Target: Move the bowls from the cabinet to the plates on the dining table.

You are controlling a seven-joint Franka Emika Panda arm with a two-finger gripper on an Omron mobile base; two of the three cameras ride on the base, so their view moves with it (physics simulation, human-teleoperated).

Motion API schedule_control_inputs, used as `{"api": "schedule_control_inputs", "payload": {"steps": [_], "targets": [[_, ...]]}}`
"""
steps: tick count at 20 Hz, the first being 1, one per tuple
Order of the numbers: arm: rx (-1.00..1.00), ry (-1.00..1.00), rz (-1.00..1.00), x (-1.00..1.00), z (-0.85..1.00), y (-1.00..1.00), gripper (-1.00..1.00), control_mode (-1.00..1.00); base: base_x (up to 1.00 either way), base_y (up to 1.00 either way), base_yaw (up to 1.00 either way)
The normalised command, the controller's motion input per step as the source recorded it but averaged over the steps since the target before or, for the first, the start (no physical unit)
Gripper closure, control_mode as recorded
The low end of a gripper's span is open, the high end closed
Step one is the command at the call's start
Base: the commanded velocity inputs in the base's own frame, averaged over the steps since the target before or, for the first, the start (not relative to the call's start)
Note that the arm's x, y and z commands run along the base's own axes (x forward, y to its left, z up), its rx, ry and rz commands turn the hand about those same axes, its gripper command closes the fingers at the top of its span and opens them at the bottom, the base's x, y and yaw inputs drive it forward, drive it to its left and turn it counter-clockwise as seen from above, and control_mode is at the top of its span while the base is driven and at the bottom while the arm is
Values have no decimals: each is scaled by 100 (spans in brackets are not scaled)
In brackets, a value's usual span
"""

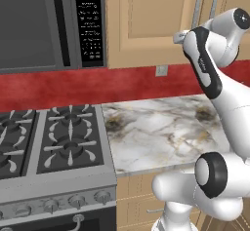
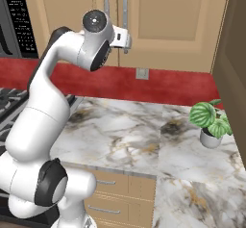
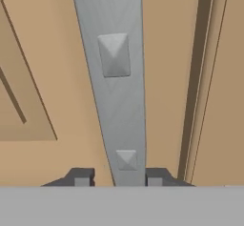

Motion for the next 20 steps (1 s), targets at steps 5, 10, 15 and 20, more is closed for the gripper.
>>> {"api": "schedule_control_inputs", "payload": {"steps": [5, 10, 15, 20], "targets": [[0, 0, 0, 0, 0, 0, 100, -100, 0, 0, 0], [0, -2, 0, -9, 0, 13, 100, -100, 0, 0, 0], [0, -4, 0, -44, 0, 31, 100, -100, 0, 0, 0], [0, -3, 0, -41, 1, 37, 100, -100, 0, 0, 0]]}}
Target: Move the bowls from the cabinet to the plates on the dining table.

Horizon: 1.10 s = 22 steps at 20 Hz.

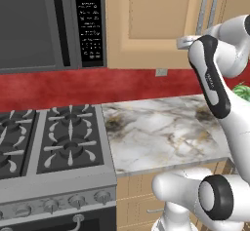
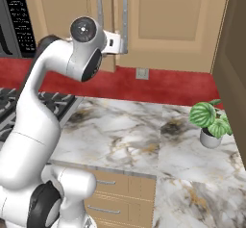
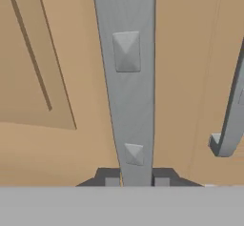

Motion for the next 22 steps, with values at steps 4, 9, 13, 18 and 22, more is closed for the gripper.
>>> {"api": "schedule_control_inputs", "payload": {"steps": [4, 9, 13, 18, 22], "targets": [[0, 0, 0, -22, 1, 45, 100, -100, 0, 0, 0], [0, 0, 0, -11, 0, 51, 100, -100, 0, 0, 0], [0, 0, 0, -12, 0, 58, 100, -100, 0, 0, 0], [0, 0, 0, -11, 0, 56, 100, -100, 0, 0, 0], [0, 0, 0, -19, 0, 58, 100, -100, 0, 0, 0]]}}
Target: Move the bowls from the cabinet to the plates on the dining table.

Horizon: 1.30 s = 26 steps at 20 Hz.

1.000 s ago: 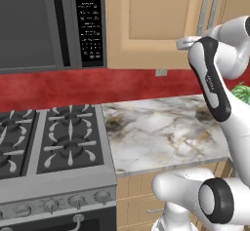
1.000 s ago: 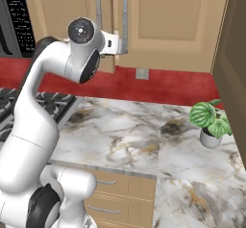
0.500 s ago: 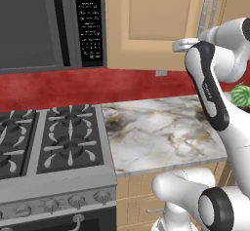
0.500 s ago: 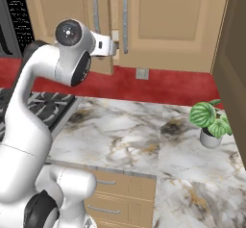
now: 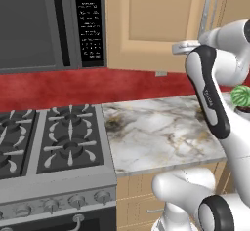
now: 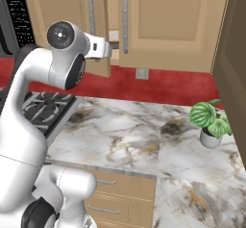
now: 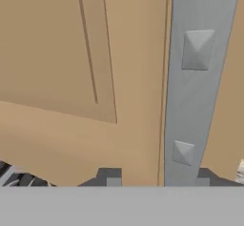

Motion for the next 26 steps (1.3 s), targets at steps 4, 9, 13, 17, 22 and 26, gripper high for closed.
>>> {"api": "schedule_control_inputs", "payload": {"steps": [4, 9, 13, 17, 22, 26], "targets": [[0, 0, 0, -30, 0, 61, 100, -100, 0, 0, 0], [0, 0, 0, -40, 0, 64, 100, -100, 0, 0, 0], [0, 0, 0, -41, 0, 67, 100, -100, 0, 0, 0], [0, 0, 0, -41, 0, 67, 100, -100, 0, 0, 0], [0, 2, 0, -20, 0, 35, 100, -100, 0, 0, 0], [0, 0, 0, 0, 0, 0, -100, -100, 0, 0, 0]]}}
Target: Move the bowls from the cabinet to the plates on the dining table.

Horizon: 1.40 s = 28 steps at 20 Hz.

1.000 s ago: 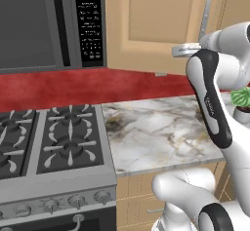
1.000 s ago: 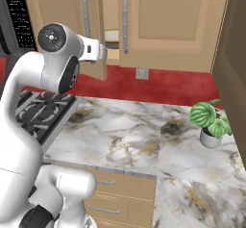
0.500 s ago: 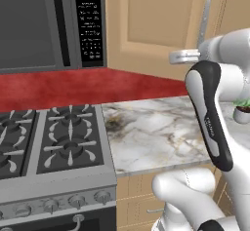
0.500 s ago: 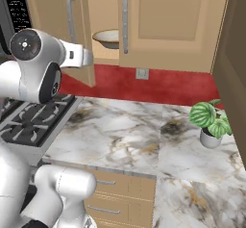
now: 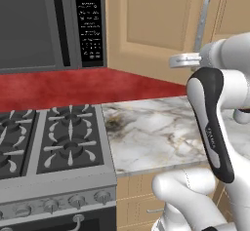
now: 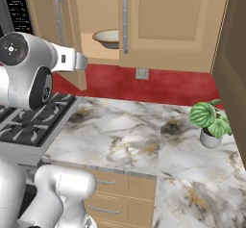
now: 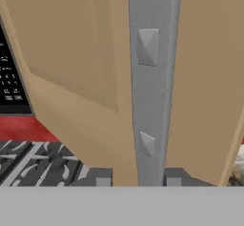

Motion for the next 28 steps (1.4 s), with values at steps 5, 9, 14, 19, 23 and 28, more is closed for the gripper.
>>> {"api": "schedule_control_inputs", "payload": {"steps": [5, 9, 14, 19, 23, 28], "targets": [[0, 0, 0, 0, 0, 0, -100, -100, 0, 0, 0], [0, -1, 0, -44, 9, 9, -100, -100, 0, 0, 0], [0, -3, 0, -76, 15, 6, -100, -100, 0, 0, 0], [0, 0, -7, -78, 6, -14, -100, -100, 0, 0, 0], [0, 0, -13, -47, 16, -57, -100, -100, 0, 0, 0], [0, 0, -19, -15, 5, -83, -100, -100, 0, 0, 0]]}}
